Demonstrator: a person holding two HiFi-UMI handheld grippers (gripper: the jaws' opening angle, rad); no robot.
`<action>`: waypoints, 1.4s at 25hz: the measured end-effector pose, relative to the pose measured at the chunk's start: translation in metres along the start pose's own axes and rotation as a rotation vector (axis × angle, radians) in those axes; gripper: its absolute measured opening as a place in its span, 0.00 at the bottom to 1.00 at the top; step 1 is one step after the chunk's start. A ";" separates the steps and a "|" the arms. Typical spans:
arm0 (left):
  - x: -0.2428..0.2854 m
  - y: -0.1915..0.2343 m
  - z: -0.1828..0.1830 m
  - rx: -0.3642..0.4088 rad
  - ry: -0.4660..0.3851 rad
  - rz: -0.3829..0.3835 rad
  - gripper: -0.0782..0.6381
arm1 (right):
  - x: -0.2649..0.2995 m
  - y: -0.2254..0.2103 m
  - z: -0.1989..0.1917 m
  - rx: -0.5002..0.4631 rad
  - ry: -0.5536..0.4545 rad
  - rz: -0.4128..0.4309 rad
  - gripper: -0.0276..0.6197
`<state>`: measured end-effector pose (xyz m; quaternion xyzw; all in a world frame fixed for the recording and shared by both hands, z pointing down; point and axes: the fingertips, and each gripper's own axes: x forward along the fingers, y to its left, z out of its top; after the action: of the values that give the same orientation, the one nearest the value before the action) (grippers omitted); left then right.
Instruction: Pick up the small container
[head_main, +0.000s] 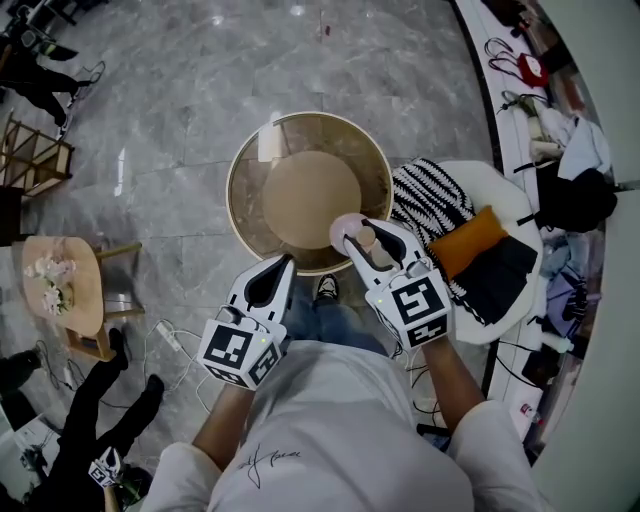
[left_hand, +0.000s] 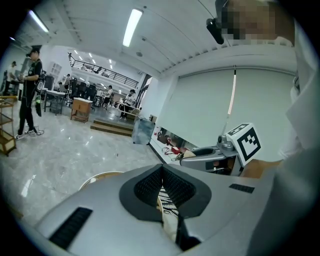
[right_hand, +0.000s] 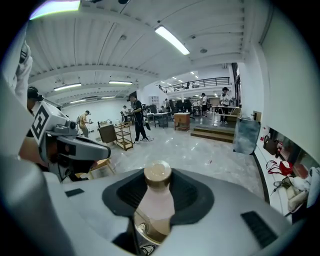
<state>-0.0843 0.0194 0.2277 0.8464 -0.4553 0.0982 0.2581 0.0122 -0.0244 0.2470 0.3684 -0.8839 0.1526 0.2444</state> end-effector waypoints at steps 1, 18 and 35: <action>-0.001 -0.001 0.001 0.002 -0.004 0.001 0.13 | -0.003 0.001 0.002 0.000 -0.004 0.004 0.27; -0.025 -0.026 0.012 0.034 -0.058 0.020 0.13 | -0.044 0.021 0.014 -0.027 -0.023 0.043 0.27; -0.046 -0.041 0.014 0.054 -0.103 0.025 0.13 | -0.075 0.040 0.007 -0.060 -0.027 0.047 0.27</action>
<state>-0.0772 0.0640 0.1834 0.8514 -0.4756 0.0699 0.2099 0.0265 0.0432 0.1962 0.3422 -0.8996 0.1270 0.2399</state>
